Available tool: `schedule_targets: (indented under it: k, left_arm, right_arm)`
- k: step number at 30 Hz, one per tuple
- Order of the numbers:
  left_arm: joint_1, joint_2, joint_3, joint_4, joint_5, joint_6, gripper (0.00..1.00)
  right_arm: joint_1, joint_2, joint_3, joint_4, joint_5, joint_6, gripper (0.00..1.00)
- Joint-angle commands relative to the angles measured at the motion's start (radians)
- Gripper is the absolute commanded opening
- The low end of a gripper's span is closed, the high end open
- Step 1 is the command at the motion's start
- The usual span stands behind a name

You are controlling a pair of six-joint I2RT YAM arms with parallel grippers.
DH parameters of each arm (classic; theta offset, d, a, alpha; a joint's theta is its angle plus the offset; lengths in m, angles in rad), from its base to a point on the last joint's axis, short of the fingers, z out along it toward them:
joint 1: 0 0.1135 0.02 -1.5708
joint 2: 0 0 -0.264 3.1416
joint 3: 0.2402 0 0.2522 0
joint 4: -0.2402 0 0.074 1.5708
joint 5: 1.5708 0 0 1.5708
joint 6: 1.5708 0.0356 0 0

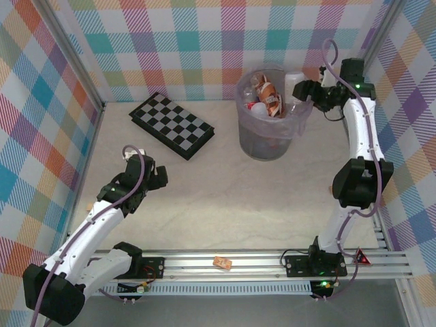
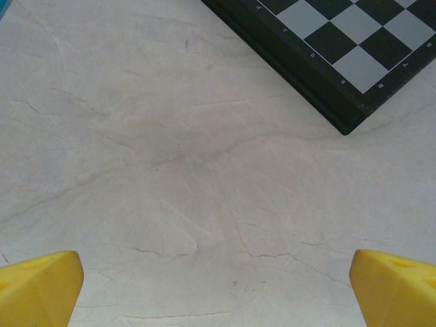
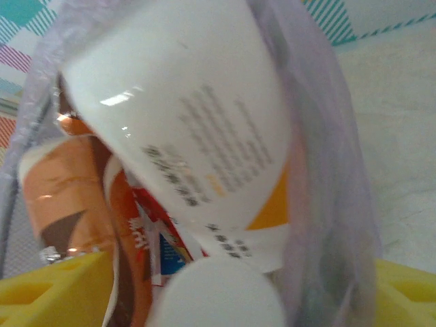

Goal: Put the plastic bottles in the bin

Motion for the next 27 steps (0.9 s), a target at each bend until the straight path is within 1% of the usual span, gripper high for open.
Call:
schedule_targets:
  k: [1, 8, 12, 15, 17, 20, 24, 26, 27]
  left_arm:
    - [0.019, -0.013, -0.013, 0.028, -0.034, 0.01, 1.0]
    - [0.047, -0.01, -0.047, 0.065, -0.056, -0.001, 1.0]
    - [0.068, 0.004, -0.07, 0.097, -0.056, -0.001, 1.0]
    - [0.084, 0.009, -0.096, 0.137, -0.075, 0.014, 1.0]
    - [0.098, 0.008, -0.114, 0.172, -0.085, 0.027, 1.0]
    - [0.119, 0.005, -0.145, 0.243, -0.086, 0.047, 1.0]
    - [0.149, 0.027, -0.19, 0.374, -0.084, 0.081, 1.0]
    - [0.162, 0.048, -0.207, 0.428, -0.071, 0.105, 1.0]
    - [0.167, 0.06, -0.217, 0.46, -0.065, 0.118, 1.0]
  right_arm:
    - [0.065, -0.064, -0.063, 0.054, -0.102, 0.028, 0.81]
    - [0.162, -0.149, -0.185, 0.182, -0.103, 0.109, 0.81]
    - [0.176, -0.183, -0.19, 0.211, -0.081, 0.133, 0.82]
    - [0.169, -0.222, -0.17, 0.175, 0.003, 0.102, 0.85]
    - [0.152, -0.268, -0.189, 0.181, 0.049, 0.089, 0.98]
    - [0.122, -0.367, -0.276, 0.219, 0.153, 0.069, 1.0]
    - [0.113, -0.519, -0.483, 0.28, 0.353, -0.001, 1.0]
    - [0.111, -0.594, -0.635, 0.37, 0.429, -0.043, 1.0]
    - [0.111, -0.637, -0.739, 0.442, 0.468, -0.055, 0.99]
